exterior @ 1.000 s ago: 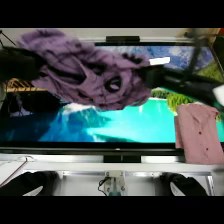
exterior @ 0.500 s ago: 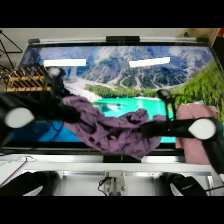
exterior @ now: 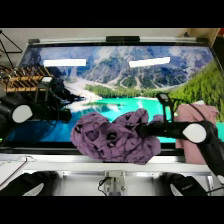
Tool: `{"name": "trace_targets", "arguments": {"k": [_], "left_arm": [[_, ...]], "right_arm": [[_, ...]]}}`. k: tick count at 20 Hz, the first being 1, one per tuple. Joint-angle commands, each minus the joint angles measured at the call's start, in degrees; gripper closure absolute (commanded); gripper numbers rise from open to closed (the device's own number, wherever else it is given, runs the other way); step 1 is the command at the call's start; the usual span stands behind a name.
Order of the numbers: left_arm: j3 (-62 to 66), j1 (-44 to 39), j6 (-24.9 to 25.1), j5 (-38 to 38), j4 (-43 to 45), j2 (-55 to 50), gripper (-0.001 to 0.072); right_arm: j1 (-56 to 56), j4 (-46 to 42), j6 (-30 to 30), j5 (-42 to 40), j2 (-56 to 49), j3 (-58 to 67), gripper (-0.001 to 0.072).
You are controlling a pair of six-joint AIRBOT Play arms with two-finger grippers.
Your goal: Fold the shirts.
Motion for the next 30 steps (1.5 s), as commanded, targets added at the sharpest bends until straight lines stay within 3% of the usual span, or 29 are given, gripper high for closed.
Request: {"name": "trace_targets", "arguments": {"k": [1,4,6,11,13,14,18,23,25,26,28,29,30], "left_arm": [[-0.79,4.02,3.82,-0.42,-5.49,-0.76,0.003],[-7.19,2.38,3.78,8.41,-13.14,-2.86,0.0031],[-9.9,1.53,3.8,12.61,-17.09,-5.73,0.0124],[-10.56,0.7,3.93,17.0,-18.05,-14.34,0.02],[-10.56,1.03,9.77,17.14,-17.99,-15.74,0.0644],[-10.27,1.92,12.0,15.96,-17.42,-15.39,0.0649],[-8.96,8.92,12.41,9.99,-11.08,-10.25,0.065],[-15.47,14.93,9.6,8.9,-12.04,-6.58,0.0649],[-19.91,14.86,8.87,11.17,-17.0,-6.71,0.0645],[-21.2,14.86,8.9,11.93,-19.82,-6.69,0.0563],[-20.79,14.88,8.94,11.91,-22.21,-6.29,0.0126],[-19.61,14.88,8.94,11.82,-22.32,-5.75,0.0079],[-17.81,14.88,8.94,11.8,-22.32,-4.92,0.0079]], "right_arm": [[0.15,-2.12,1.73,-0.63,0.02,7.43,0.014],[0.35,-1.77,2.95,-2.1,0.02,11.41,0.014],[2.45,-1.73,6.01,-2.95,-0.87,11.43,0.014],[16.72,-0.76,10.08,-6.32,-15.34,11.43,0.0139],[21.18,1.49,10.05,-8.92,-22.62,11.45,0.0139],[22.64,3.58,10.03,-9.86,-26.23,11.45,0.0139],[24.15,11.85,9.2,-13.86,-34.75,11.45,0.0139],[24.13,19.61,9.16,-22.36,-38.03,11.45,0.0139],[24.13,21.77,8.22,-24.76,-38.66,11.45,0.0139],[24.13,22.43,7.78,-26.38,-38.66,11.45,0.0139],[24.13,23.17,7.32,-27.56,-38.66,11.45,0.0139],[24.13,23.61,6.97,-27.39,-38.66,11.45,0.0139],[24.13,24.37,6.58,-27.17,-38.66,11.45,0.0139]]}}
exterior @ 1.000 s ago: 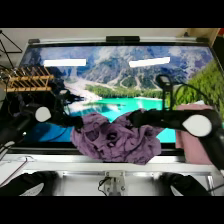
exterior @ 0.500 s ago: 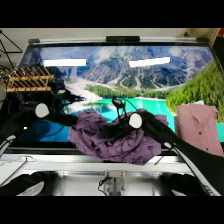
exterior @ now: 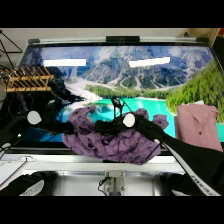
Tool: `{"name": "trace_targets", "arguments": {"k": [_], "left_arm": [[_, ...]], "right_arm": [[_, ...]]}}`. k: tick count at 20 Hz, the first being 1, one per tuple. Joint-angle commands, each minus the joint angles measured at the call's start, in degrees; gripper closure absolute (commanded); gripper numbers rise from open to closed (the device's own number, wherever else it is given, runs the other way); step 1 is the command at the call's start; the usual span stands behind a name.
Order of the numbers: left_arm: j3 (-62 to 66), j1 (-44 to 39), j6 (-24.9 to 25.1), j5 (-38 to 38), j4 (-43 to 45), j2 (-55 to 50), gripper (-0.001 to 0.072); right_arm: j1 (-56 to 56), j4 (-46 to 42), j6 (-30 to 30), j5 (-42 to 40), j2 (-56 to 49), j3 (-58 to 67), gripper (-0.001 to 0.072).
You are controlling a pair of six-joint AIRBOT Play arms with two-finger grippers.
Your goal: Fold the shirts.
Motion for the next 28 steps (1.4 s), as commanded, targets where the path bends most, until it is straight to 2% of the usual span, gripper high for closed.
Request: {"name": "trace_targets", "arguments": {"k": [1,7,8,9,10,12,15,17,19,21,24,28], "left_arm": [[2.97,0.33,-0.37,0.52,-2.99,2.12,0.0079],[8.9,0.33,-0.39,0.55,-2.95,3.78,0.0081],[8.9,0.33,-0.39,0.5,-2.97,3.8,0.008],[8.9,0.33,-0.35,0.59,-2.95,3.8,0.0081],[8.9,0.37,0.09,0.81,-2.93,3.8,0.0081],[8.96,0.37,0.94,1.11,-2.95,3.8,0.008],[9.01,0.37,0.94,1.07,-3.04,3.82,0.008],[9.01,0.31,0.96,1.07,-4.02,3.8,0.008],[9.01,0.31,1.46,1.14,-8.02,3.78,0.0079],[9.01,0.31,5.49,1.9,-15.78,3.78,0.0079],[9.01,-0.87,11.63,4.07,-26.34,3.69,0.0079],[9.01,-7.13,13.14,6.69,-26.56,0.39,0.008]], "right_arm": [[0.07,3.87,-1.9,-1.6,-0.35,0.07,0.0139],[5.11,4.96,-2.43,-6.34,-2.86,0.07,0.0141],[5.53,4.98,-1.46,-6.34,-3.85,0.07,0.0243],[5.51,4.98,-1.25,-5.95,-4.44,0.07,0.0491],[5.25,4.9,-1.36,-5.29,-4.44,0.11,0.0622],[3.45,3.39,-4.31,-2.86,-2.51,0.61,0.0624],[-1.53,-8.17,-5.4,4.85,5.95,2.49,0.0624],[-5.53,-14.78,-5.35,13.07,13.99,4.48,0.0624],[-8.2,-19.15,-3.26,19.98,22.23,5.33,0.0624],[-8.39,-23.89,0.85,26.32,28.48,5.33,0.0624],[-8.39,-25.22,3.3,33.75,31.95,5.33,0.0624],[-8.39,-25.09,3.67,38.23,32.02,5.33,0.0624]]}}
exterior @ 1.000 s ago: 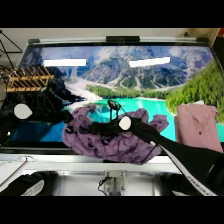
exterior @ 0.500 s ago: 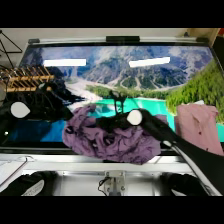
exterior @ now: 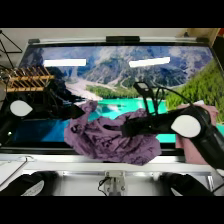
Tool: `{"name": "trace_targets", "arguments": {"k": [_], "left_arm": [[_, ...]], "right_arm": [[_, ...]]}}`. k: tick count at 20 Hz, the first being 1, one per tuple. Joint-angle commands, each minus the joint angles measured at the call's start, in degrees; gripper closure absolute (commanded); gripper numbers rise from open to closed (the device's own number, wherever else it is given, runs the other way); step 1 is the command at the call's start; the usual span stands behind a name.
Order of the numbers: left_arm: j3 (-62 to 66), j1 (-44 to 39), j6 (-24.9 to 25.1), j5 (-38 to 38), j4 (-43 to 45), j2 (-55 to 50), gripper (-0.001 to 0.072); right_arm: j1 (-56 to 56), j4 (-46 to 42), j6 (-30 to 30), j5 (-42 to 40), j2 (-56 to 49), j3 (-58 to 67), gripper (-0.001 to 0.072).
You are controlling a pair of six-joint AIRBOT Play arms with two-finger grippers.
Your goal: Fold the shirts.
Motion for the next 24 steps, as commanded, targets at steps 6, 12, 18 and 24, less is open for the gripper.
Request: {"name": "trace_targets", "arguments": {"k": [6,12,18,24], "left_arm": [[1.97,-11.06,7.32,7.37,-8.13,-10.84,0.008],[9.11,-11.96,11.89,3.96,-10.6,-18.38,0.0082],[10.21,-12.09,15.45,-7.48,-10.62,-24.74,0.0098],[14.01,-10.25,19.12,-12.74,-11.61,-24.52,0.0649]], "right_arm": [[-0.04,-2.01,1.2,5.86,1.44,0.11,0.0623],[-0.04,-2.05,1.2,5.88,1.44,0.11,0.0623],[-0.04,-2.58,1.18,5.88,1.44,0.11,0.0623],[-0.04,-3.43,1.18,5.86,1.44,0.11,0.0623]]}}
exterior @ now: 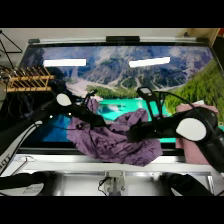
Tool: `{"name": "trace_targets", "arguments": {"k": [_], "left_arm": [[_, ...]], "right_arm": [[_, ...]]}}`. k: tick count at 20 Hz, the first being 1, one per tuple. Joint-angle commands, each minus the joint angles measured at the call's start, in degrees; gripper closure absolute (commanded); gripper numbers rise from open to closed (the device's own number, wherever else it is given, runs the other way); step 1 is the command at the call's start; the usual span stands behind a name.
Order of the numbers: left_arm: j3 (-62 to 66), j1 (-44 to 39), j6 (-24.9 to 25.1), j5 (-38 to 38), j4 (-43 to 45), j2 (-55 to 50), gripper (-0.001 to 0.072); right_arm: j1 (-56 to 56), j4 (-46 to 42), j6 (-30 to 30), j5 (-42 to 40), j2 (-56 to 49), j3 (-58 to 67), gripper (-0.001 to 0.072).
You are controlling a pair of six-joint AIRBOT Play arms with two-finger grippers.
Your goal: Fold the shirts.
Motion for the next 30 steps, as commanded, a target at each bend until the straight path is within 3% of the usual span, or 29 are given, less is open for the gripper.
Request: {"name": "trace_targets", "arguments": {"k": [1,5,7,9,10,11,13,14,15,17,18,19,21,22,24,25,27,30], "left_arm": [[3.78,2.05,1.92,-4.22,-0.5,0.33,0.0649],[12.17,7.13,1.81,-4.11,-0.5,4.94,0.0651],[16.72,9.49,1.79,-2.91,-0.5,7.21,0.0651],[21.53,11.63,1.27,2.86,-0.57,8.85,0.0651],[24.2,12.41,0.28,7.76,-0.68,9.35,0.0651],[26.99,12.92,-1.51,12.96,-1.49,9.62,0.0651],[32.87,13.16,-0.66,21.75,-5.18,10.08,0.065],[36.09,13.09,1.09,24.39,-5.95,10.4,0.065],[39.41,13.09,3.15,25.44,-5.86,10.88,0.0651],[44.61,13.75,5.22,25.0,-3.06,12.98,0.0651],[45.11,14.32,4.57,23.71,0.79,14.75,0.0651],[44.98,15.12,0.52,20.15,7.58,16.65,0.0651],[43.98,15.96,-12.81,6.8,24.15,18.71,0.0651],[41.64,15.63,-16.02,0.26,29.46,19.26,0.0651],[31.74,13.35,-16.92,-7.3,32.76,20.5,0.0651],[24.61,11.19,-17.94,-7.17,32.7,21.31,0.0652],[10.78,5.53,-20.33,-3.39,32.72,22.18,0.0651],[-3.04,-1.84,-25.05,2.58,32.76,22.21,0.065]], "right_arm": [[-0.02,-1.53,0.0,-0.02,0.04,0.04,0.0623],[-0.02,-10.49,1.62,-2.99,0.04,0.04,0.0623],[-0.04,-18.6,4.72,-11.21,-0.07,0.04,0.0623],[-0.09,-30.45,11.21,-26.32,-1.03,0.04,0.0623],[-0.09,-37.05,16.37,-37.66,-2.05,0.07,0.0624],[-0.24,-42.66,20.44,-51.04,-3.26,0.07,0.0624],[-2.73,-48.87,20.96,-79.45,-6.73,1.84,0.0624],[-4.63,-47.1,21.46,-85.2,-8.92,5.25,0.0624],[-6.01,-44.48,21.42,-85.92,-10.32,9.07,0.0624],[-8.81,-40.72,21.46,-84.89,-11.26,15.87,0.0624],[-9.84,-39.26,21.46,-82.4,-10.8,18.27,0.0624],[-10.08,-38.84,21.44,-76.37,-9.92,20.04,0.0624],[-9.16,-38.27,21.09,-57.4,-7.61,21.18,0.0624],[-8.15,-36.63,19.28,-44.63,-6.91,21.18,0.0624],[-5.53,-28.28,10.14,-20.41,-7.89,20.5,0.0624],[-3.69,-24.09,6.58,-11.32,-9.11,18.8,0.0624],[0.79,-19.61,4.66,-1.73,-11.58,13.22,0.0624],[7.08,-18.8,4.55,2.86,-14.78,5.44,0.0624]]}}
